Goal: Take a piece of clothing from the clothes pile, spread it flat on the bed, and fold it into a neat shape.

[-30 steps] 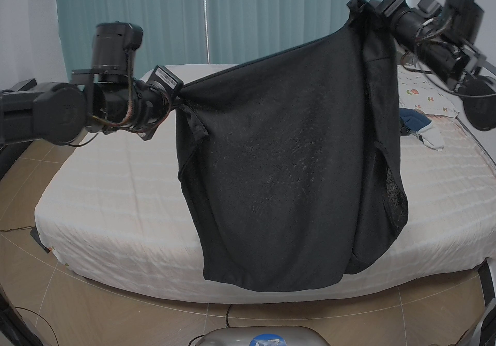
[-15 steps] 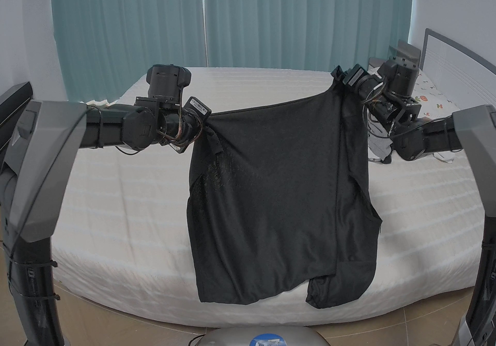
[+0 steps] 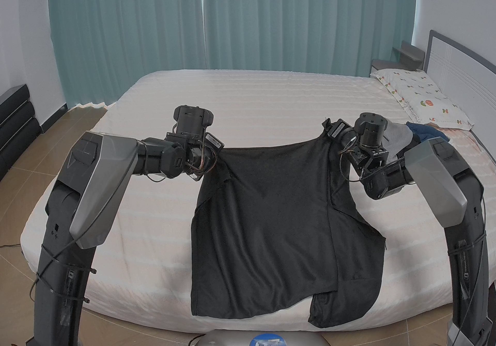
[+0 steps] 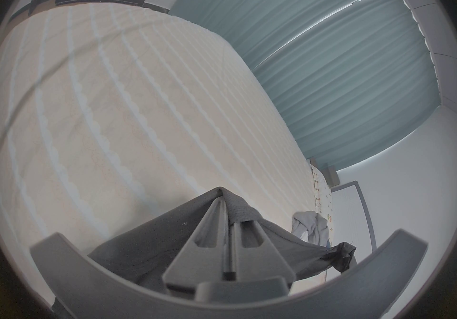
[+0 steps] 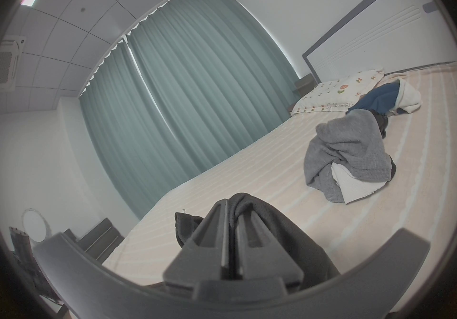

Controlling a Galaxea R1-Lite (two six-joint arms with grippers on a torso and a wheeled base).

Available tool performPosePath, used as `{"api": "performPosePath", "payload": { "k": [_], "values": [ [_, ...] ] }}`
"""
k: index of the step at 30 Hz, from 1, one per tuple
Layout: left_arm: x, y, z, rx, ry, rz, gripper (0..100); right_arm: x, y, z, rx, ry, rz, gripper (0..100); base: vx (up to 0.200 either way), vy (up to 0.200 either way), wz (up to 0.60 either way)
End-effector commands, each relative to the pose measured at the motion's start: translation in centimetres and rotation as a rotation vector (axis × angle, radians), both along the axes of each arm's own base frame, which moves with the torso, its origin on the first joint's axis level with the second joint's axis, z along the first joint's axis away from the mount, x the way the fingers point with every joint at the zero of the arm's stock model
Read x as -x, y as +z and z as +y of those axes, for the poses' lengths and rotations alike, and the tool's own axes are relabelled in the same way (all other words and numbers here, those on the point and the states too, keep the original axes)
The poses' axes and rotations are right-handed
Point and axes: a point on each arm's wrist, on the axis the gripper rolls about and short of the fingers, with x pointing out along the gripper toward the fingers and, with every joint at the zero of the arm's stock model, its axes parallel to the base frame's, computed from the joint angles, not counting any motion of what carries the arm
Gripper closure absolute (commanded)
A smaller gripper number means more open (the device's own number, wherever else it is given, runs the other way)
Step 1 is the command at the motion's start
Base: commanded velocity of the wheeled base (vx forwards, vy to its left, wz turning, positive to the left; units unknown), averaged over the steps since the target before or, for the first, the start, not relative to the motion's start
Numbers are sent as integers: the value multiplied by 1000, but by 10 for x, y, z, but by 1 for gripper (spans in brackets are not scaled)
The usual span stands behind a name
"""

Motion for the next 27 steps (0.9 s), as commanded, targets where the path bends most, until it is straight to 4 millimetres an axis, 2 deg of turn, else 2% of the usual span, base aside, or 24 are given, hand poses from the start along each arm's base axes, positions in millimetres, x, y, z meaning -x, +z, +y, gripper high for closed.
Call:
{"api": "performPosePath", "payload": {
  "k": [1,5,6,12,14,18,21,24,26,27],
  "values": [
    [-7,-34,-4,-4,8,52,100,-14,-46,2,13,-44,49,100,0,0,0],
    [-7,-44,-5,-12,6,72,100,-14,-64,4,25,-44,92,100,0,0,0],
    [-8,-45,-5,-12,6,73,0,-14,-68,4,29,-44,101,0,0,0,0],
    [-8,-46,-4,-17,12,75,0,-9,-83,-2,51,-38,165,0,0,0,0],
    [-8,-41,-1,-24,30,72,0,-9,-77,-11,47,-55,161,0,0,0,0],
    [-7,-39,7,-69,75,71,0,-9,-49,-36,34,-90,132,0,0,0,0],
    [0,-40,12,-192,52,125,0,4,-34,-49,42,-48,193,0,0,0,0],
    [7,-31,20,-224,44,181,0,22,-31,-56,54,14,271,0,0,0,0],
    [8,-31,21,-230,41,194,0,26,-32,-57,58,27,284,0,0,0,0],
    [13,-30,24,-249,14,235,0,35,-38,-63,56,61,328,0,0,0,0]
  ]
}}
